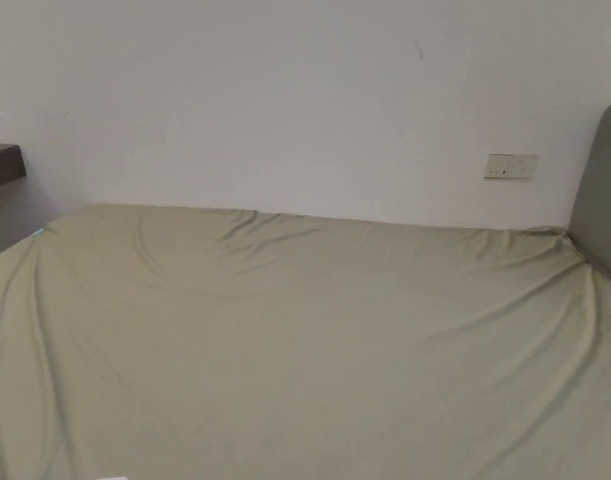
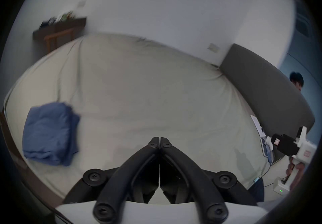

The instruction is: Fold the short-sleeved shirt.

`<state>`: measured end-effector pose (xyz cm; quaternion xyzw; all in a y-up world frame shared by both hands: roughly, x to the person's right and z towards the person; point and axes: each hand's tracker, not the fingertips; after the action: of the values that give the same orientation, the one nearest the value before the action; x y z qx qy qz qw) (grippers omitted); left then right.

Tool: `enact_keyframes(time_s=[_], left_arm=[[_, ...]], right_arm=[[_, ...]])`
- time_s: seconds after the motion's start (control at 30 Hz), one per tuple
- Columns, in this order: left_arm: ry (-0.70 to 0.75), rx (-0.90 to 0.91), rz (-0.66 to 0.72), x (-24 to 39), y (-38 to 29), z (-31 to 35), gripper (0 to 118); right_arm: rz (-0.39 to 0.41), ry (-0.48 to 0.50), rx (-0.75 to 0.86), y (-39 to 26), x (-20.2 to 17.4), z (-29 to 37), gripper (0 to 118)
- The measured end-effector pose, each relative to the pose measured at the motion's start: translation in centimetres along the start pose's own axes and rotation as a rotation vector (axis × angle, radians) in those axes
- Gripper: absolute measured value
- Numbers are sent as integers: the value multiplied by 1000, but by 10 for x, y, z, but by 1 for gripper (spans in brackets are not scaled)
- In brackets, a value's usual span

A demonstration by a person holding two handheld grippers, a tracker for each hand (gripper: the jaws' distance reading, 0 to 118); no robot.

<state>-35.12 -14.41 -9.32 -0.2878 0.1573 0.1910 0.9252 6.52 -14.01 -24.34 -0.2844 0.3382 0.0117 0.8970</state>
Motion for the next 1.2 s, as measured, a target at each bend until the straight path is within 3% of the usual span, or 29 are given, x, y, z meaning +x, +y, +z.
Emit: enact_keyframes(time_s=[0.13, 0.3, 0.43, 0.5, 0.57, 0.7, 1.2], left_arm=[[29, 240, -216, 96, -17, 2, 0], [14, 533, -329, 173, -19, 27, 0], [126, 718, -379, 196, -18, 50, 0], [182, 793, -305, 198, -17, 61, 0], [126, 803, -228, 191, -12, 71, 0], [180, 826, -315, 188, -10, 76, 0], [135, 808, -304, 170, -10, 83, 0]], right_arm=[[29, -73, 121, 1, 14, 26, 1], [97, -216, 307, 15, 23, 64, 1], [126, -323, 453, 25, 27, 85, 1], [134, -377, 502, 29, 25, 90, 1], [145, -422, 526, 32, 23, 94, 1], [167, -427, 563, 33, 17, 98, 1], [215, -392, 571, 38, -1, 82, 1]])
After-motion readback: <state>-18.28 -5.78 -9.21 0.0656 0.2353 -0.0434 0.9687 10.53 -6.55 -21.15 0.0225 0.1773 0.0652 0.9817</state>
